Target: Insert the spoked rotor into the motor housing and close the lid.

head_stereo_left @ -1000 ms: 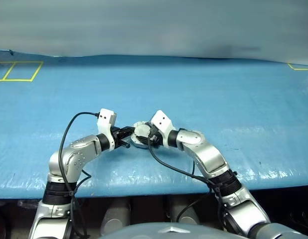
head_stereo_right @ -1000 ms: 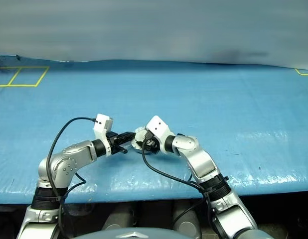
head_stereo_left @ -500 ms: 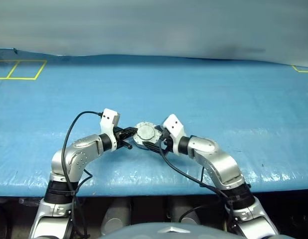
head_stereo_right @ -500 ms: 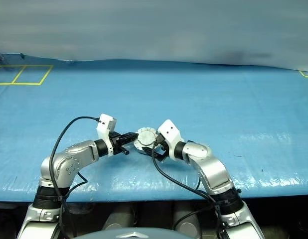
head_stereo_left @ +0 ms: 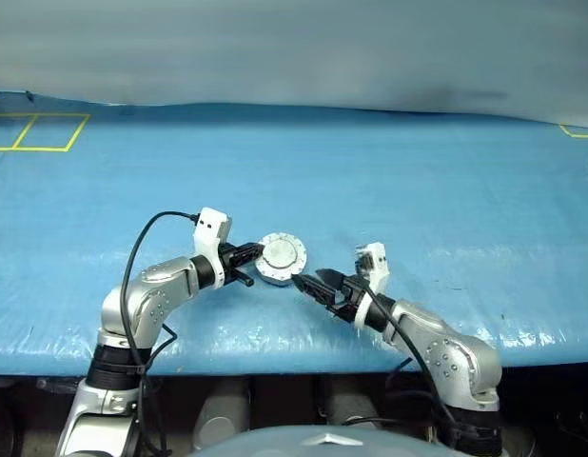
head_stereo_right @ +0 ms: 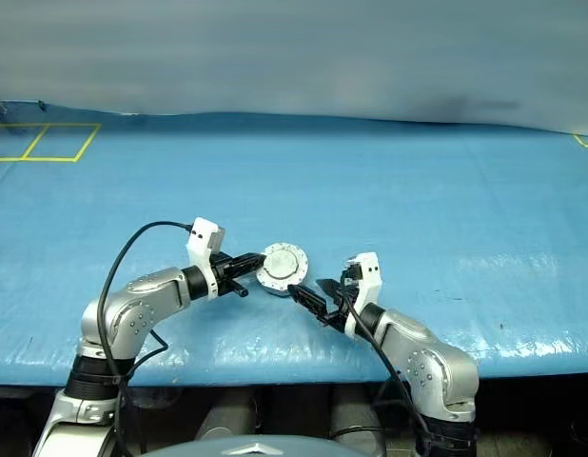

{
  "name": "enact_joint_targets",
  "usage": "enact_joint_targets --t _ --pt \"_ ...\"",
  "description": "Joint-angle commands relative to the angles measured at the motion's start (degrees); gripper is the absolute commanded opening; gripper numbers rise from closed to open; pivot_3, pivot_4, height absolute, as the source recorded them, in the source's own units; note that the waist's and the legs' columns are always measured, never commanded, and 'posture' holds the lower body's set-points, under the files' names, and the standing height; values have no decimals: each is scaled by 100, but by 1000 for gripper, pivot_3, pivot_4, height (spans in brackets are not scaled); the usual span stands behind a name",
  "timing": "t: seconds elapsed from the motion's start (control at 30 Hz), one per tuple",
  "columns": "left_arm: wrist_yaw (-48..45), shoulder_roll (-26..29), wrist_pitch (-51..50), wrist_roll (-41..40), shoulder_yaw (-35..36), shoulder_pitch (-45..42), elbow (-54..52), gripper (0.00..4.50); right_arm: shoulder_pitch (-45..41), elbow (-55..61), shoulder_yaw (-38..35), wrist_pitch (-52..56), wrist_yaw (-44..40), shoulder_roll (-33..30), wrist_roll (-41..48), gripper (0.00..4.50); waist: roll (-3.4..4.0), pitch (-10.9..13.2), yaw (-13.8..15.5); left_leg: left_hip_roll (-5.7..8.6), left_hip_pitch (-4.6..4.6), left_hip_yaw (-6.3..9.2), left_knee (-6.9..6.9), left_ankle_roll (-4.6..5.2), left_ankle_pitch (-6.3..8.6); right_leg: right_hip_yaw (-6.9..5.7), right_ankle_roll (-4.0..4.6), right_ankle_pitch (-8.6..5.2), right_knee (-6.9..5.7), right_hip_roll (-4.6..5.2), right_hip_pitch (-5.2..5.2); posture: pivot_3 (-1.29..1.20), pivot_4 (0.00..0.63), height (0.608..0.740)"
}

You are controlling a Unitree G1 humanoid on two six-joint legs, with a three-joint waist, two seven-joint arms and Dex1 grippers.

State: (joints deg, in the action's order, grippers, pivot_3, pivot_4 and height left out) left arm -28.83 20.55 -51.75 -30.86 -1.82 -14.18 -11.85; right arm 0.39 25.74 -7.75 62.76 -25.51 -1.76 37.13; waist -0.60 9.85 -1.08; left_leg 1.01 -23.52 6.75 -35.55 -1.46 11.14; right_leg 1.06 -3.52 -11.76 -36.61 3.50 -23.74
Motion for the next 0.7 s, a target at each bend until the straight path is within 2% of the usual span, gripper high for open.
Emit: enact_joint_targets --t 0.03,0.17,0.37,0.7 --pt "-96 4 -58 53 -233 71 5 0 -94 -194 -431 394 562 529 601 4473 1 0 3 0 -1 0 0 0 0 0 0 0 0 0 -1 0 150 740" --pt "-137 3 -40 106 -235 90 6 0 -234 -553 -777 673 1116 1036 1018 4473 7 -1 1 1 -2 0 2 0 0 0 0 0 1 1 -3 0 150 740" --pt "-190 -3 -22 152 -233 97 11 0 -380 -960 -1004 652 1734 1272 1928 4473 10 -3 -7 0 -1 0 4 1 0 -1 0 0 4 1 -1 0 150 740" --pt "-201 3 -22 176 -262 99 -25 0 -558 -1397 -629 154 2403 1385 3044 4473 13 -4 -25 -1 -3 0 5 3 1 -2 0 0 10 0 0 0 150 740"
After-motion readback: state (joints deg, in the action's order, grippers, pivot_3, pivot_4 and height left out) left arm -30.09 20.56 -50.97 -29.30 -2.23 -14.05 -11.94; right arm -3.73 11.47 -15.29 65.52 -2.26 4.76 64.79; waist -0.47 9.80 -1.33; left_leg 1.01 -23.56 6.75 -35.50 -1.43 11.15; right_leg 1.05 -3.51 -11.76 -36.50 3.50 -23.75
